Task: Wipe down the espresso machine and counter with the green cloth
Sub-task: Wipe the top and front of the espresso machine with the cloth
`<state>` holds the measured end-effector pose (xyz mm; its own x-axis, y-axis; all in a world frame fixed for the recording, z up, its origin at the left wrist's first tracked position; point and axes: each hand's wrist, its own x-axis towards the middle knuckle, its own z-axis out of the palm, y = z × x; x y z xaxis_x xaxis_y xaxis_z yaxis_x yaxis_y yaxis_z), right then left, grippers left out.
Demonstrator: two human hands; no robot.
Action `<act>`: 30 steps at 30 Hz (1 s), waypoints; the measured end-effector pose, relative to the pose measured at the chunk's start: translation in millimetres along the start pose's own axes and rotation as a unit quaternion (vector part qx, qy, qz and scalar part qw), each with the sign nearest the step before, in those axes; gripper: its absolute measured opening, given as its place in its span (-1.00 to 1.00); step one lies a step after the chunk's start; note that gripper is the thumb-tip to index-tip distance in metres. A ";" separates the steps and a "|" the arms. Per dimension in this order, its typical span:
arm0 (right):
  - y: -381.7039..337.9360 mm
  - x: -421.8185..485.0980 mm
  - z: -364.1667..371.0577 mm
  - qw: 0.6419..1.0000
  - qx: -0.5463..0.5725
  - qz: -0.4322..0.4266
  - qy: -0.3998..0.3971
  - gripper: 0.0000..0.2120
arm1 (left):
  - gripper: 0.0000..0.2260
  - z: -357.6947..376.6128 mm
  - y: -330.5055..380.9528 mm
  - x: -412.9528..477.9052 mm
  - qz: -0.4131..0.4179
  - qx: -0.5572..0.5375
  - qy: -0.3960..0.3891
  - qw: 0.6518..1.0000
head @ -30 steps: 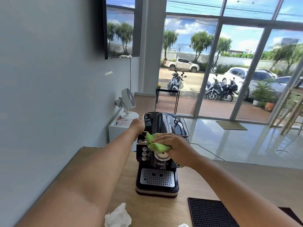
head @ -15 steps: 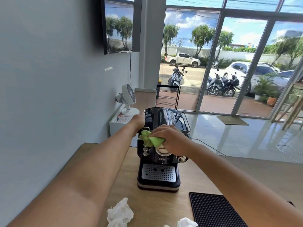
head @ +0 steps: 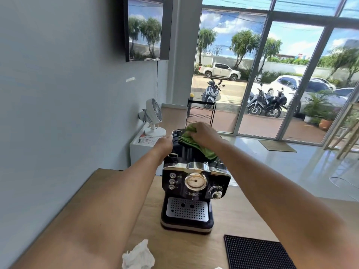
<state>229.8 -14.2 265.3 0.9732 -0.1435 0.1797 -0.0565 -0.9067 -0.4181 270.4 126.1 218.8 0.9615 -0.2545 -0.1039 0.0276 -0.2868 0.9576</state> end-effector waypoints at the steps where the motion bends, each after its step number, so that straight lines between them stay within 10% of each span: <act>1: -2.3 -2.3 4.7 0.998 -0.028 -0.017 -0.050 -0.71 | -0.71 -0.1 0.6 -0.7 0.002 0.001 -0.003 1.000; 4: -2.3 -17.9 17.4 0.980 -0.143 -0.064 -0.126 -0.40 | -0.69 1.3 0.4 -1.7 0.003 -0.002 0.000 1.000; 14: -0.7 -101.3 4.5 0.949 -0.199 -0.192 -0.152 -0.37 | -0.67 -1.3 7.6 -15.6 -0.019 -0.006 0.000 1.000; 20: -16.1 -118.5 -48.7 0.951 -0.037 -0.165 -0.257 -0.52 | -0.71 -1.8 6.3 -12.7 -0.003 0.026 0.006 1.000; 26: -4.0 -21.9 -58.9 0.996 0.084 -0.004 0.021 -0.84 | -0.65 -1.8 10.4 -7.2 0.003 0.102 0.018 0.995; 30: 2.3 6.0 -7.1 0.983 -0.071 -0.062 -0.160 -0.59 | -0.68 -2.3 8.1 -0.4 0.017 0.149 0.025 0.988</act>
<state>233.9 -20.0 271.7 0.9936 0.0836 -0.0760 0.0594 -0.9587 -0.2780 270.9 126.0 227.3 0.9728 -0.2256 -0.0524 -0.0803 -0.5407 0.8374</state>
